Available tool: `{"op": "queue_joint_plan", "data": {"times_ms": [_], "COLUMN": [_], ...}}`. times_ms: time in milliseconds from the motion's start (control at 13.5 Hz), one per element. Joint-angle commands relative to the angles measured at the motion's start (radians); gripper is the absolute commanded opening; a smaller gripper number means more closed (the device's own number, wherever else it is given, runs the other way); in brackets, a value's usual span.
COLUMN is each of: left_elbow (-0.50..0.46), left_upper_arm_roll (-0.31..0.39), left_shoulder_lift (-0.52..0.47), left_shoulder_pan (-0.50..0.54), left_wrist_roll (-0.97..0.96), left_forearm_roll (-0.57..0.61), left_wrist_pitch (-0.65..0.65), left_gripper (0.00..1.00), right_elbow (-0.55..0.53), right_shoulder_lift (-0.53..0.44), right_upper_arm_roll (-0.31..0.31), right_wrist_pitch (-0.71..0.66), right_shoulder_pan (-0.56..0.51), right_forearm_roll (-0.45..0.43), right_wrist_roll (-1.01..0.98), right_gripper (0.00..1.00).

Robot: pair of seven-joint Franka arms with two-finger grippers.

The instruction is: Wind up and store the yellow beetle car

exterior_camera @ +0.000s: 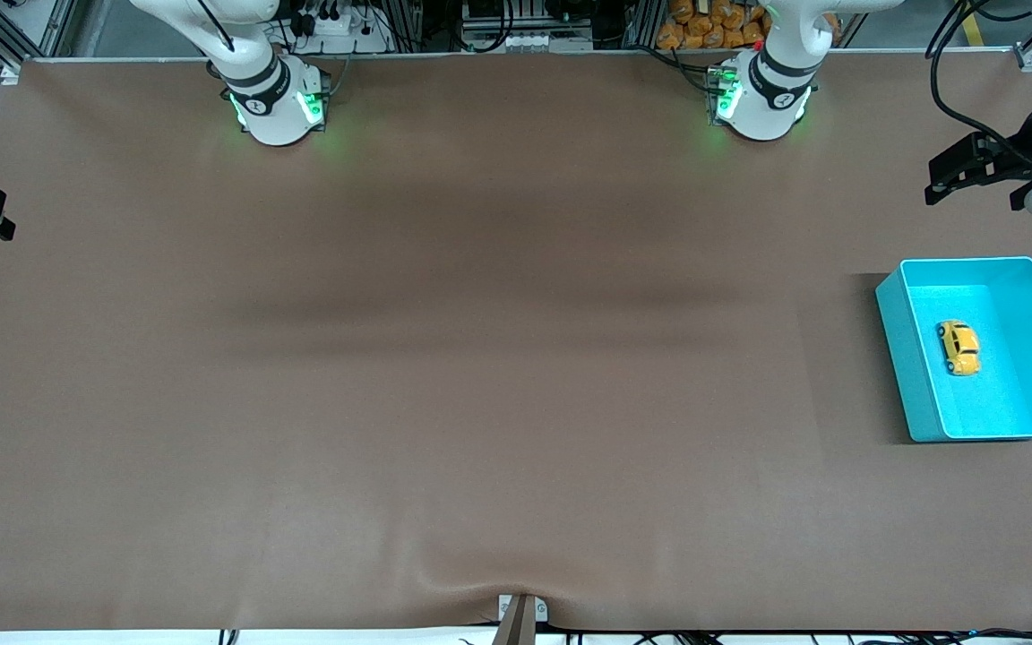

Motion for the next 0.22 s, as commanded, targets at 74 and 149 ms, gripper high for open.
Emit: {"op": "queue_joint_plan", "data": {"times_ms": [74,149], "left_elbow": [0.027,0.027], "left_upper_arm_roll": [0.000,0.000], "left_shoulder_lift": [0.011,0.011], "left_shoulder_pan": [-0.002,-0.002], "left_wrist_roll": [0.008,0.008], "left_forearm_roll": [-0.003,-0.003], "left_wrist_pitch": [-0.015,-0.015], "left_gripper": [1.00,1.00], "right_elbow": [0.000,0.000], "right_shoulder_lift": [-0.014,-0.014], "right_upper_arm_roll": [0.005,0.005], "right_wrist_pitch": [-0.011,-0.009], "right_shoulder_pan": [-0.005,-0.005], "right_forearm_roll": [-0.005,-0.005], "right_wrist_roll": [-0.005,-0.005], "right_gripper": [1.00,1.00]}}
